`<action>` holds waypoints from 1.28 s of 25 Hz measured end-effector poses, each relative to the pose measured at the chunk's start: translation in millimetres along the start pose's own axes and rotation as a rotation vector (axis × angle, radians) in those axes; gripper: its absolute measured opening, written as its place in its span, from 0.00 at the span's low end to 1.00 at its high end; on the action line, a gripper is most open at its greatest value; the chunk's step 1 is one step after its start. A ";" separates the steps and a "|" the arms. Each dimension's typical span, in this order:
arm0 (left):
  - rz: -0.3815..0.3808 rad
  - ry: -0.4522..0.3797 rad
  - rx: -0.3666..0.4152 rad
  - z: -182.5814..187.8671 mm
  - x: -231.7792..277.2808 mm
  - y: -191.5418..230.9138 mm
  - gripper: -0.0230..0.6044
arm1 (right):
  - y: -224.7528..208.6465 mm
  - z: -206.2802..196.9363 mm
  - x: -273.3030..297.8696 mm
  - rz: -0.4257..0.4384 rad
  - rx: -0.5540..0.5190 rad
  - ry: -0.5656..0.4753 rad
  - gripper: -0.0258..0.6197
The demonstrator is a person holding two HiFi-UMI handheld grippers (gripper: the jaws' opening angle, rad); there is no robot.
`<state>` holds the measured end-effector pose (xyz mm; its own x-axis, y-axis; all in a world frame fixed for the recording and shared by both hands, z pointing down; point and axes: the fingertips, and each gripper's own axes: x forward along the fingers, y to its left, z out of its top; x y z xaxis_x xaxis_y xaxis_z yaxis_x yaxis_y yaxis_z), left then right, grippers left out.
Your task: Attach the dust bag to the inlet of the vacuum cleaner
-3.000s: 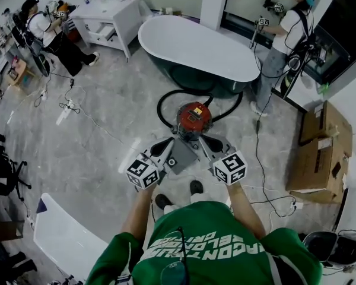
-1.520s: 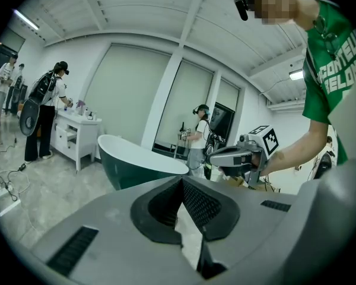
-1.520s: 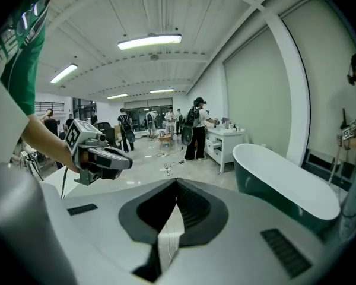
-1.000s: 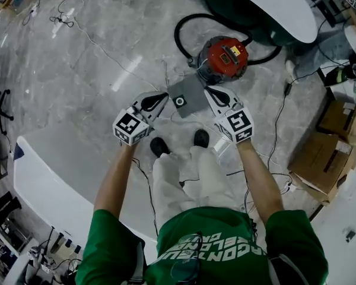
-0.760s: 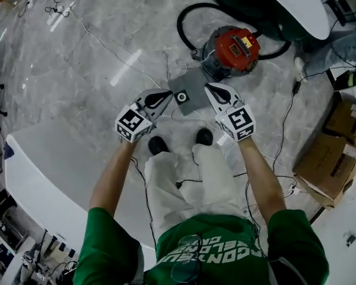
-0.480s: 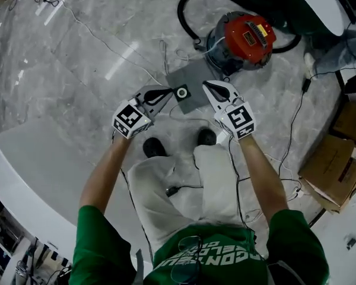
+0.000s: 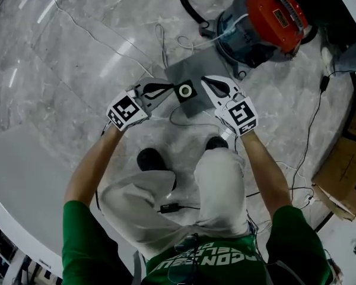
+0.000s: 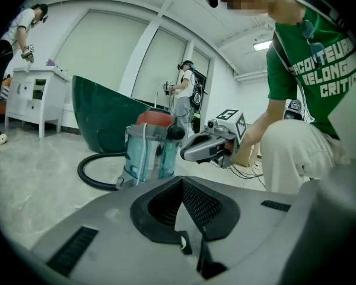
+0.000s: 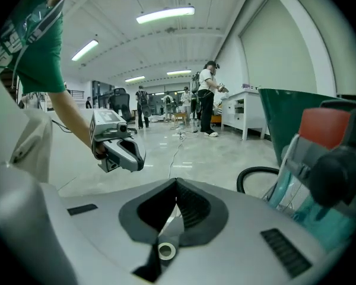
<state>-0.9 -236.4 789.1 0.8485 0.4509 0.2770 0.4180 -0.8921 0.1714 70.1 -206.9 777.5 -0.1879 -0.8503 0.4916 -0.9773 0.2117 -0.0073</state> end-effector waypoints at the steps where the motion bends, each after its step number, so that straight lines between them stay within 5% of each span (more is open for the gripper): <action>1: -0.011 0.004 0.010 -13.1 5.2 2.6 0.04 | 0.3 -13.5 7.5 0.002 0.001 -0.006 0.05; 16: -0.061 0.043 0.075 -170.7 63.7 22.7 0.04 | 28.2 -162.1 80.4 0.002 0.031 -0.037 0.05; 32: -0.070 0.108 0.040 -213.6 73.8 14.8 0.04 | 74.7 -221.0 103.5 -0.001 -0.058 0.037 0.06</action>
<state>-1.4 -210.0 1014.1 0.7779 0.5107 0.3661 0.4894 -0.8578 0.1567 -0.7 -172.6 1020.3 -0.1826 -0.8323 0.5234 -0.9699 0.2398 0.0430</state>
